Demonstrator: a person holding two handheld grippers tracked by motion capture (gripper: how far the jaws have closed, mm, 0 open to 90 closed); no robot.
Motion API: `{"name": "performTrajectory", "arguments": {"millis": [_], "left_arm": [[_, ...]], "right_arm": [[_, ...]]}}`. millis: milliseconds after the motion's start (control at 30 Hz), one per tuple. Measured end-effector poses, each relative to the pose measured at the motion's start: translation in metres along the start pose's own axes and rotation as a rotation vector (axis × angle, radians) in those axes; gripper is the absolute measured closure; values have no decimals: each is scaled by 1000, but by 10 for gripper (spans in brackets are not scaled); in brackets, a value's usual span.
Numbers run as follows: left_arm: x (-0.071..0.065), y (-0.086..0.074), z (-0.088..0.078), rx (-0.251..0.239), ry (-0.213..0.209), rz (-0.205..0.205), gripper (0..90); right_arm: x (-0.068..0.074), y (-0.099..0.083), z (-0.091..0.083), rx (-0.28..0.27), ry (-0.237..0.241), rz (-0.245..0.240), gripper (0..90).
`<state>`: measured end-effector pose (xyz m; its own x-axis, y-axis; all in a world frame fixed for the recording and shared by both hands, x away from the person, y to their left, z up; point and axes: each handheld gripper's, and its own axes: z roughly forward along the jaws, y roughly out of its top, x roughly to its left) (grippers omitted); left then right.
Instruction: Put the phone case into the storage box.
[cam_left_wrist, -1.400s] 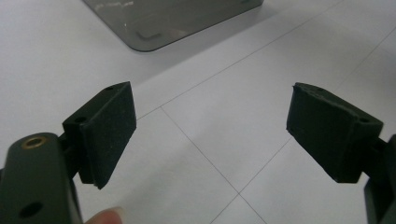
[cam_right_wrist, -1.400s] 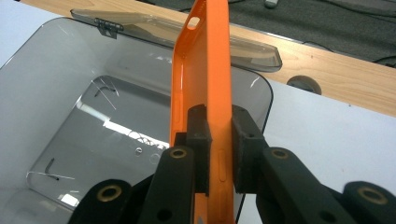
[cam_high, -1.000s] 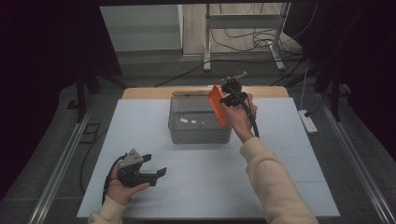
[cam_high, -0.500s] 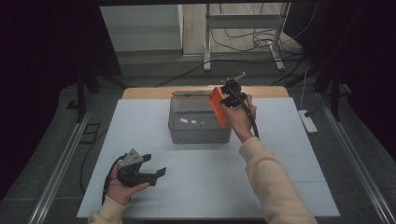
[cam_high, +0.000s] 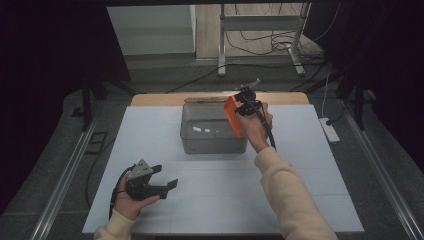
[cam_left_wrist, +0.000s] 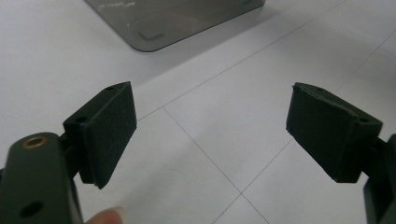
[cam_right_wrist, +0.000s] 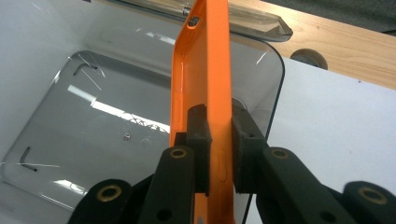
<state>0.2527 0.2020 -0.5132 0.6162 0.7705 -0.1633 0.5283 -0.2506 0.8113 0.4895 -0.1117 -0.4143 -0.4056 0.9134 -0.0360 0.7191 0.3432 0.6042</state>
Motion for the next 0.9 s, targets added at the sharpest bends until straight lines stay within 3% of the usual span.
{"name": "performTrajectory", "arguments": {"millis": [900], "left_arm": [[0,0,0,-3,-4,-3,163]], "right_arm": [[6,-2,12,41,-59,-27,797]]}}
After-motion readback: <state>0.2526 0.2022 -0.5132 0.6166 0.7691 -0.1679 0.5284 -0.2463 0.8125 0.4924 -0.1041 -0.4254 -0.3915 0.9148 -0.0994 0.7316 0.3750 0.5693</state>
